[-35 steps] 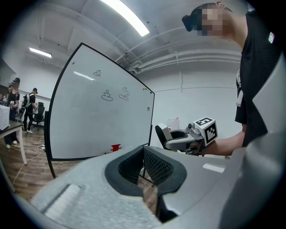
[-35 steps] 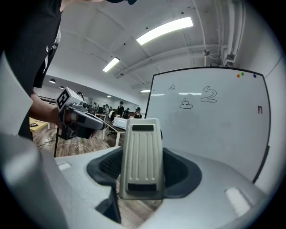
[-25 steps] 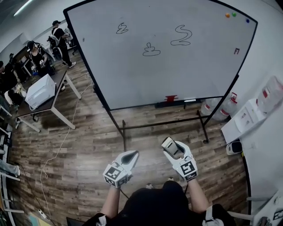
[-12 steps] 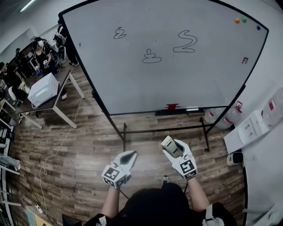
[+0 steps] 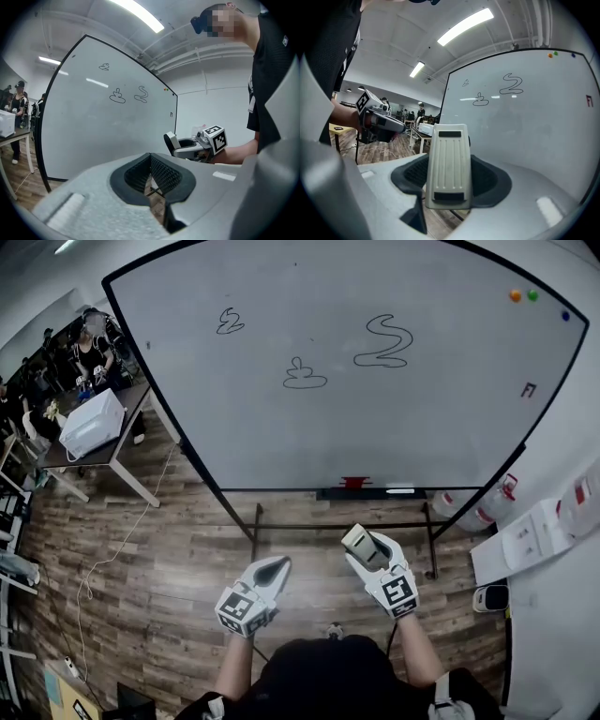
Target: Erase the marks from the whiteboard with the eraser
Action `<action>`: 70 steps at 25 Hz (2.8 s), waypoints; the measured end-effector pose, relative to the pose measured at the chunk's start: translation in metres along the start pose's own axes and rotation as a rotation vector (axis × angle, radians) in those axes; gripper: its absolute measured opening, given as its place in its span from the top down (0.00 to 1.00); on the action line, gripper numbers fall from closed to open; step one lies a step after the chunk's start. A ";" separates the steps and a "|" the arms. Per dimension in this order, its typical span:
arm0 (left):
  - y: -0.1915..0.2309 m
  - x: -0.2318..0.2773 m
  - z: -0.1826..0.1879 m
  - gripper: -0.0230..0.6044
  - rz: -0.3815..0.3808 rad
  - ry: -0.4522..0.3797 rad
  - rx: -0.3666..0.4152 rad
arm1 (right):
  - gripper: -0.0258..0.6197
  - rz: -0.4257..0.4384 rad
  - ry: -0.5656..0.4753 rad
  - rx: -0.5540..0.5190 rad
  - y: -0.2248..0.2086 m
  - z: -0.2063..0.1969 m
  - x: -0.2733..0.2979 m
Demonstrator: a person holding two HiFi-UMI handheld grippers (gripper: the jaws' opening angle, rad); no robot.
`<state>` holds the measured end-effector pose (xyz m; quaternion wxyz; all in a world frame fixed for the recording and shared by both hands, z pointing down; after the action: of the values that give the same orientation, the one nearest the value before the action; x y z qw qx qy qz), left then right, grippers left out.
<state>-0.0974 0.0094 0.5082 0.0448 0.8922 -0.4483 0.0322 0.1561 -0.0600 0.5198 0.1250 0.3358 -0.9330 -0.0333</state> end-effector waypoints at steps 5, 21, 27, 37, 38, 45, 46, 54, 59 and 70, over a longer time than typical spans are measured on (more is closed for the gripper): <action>-0.007 0.027 0.000 0.95 0.019 0.004 0.001 | 0.56 0.017 0.003 0.004 -0.027 -0.011 -0.001; -0.012 0.050 0.013 0.95 0.070 -0.023 0.034 | 0.56 0.040 -0.014 -0.027 -0.065 -0.013 0.003; 0.005 0.038 -0.001 0.95 0.085 -0.018 -0.027 | 0.56 0.083 -0.042 -0.041 -0.055 -0.005 0.021; 0.069 0.047 0.015 0.95 0.063 -0.027 -0.027 | 0.57 0.048 0.016 -0.119 -0.050 0.030 0.095; 0.076 0.049 0.020 0.95 0.062 -0.022 -0.022 | 0.57 0.045 0.021 -0.133 -0.050 0.035 0.102; 0.132 0.049 0.026 0.95 -0.001 -0.030 0.023 | 0.57 -0.061 0.085 -0.235 -0.065 0.071 0.157; 0.141 0.048 0.026 0.95 -0.004 -0.028 0.020 | 0.57 -0.086 0.074 -0.255 -0.070 0.080 0.164; 0.179 0.052 0.023 0.95 -0.056 -0.013 0.031 | 0.57 -0.287 -0.101 -0.380 -0.111 0.181 0.198; 0.192 0.057 0.028 0.95 -0.025 -0.033 0.029 | 0.57 -0.376 -0.179 -0.459 -0.134 0.241 0.198; 0.202 0.080 0.034 0.95 -0.020 -0.029 0.033 | 0.57 -0.520 -0.213 -0.566 -0.161 0.305 0.207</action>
<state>-0.2119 -0.1779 0.4925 0.0237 0.8975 -0.4395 0.0262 0.0236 -0.3222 0.2457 0.1025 0.5078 -0.7785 -0.3544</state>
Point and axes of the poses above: the fingertips, and each gripper's own axes: x forward along the fingers, y to its left, z out of its top, the point moved 8 cm from there along -x, backward along the fingers, and after that the axes turned 3 degrees about x, right-handed, at the moved point
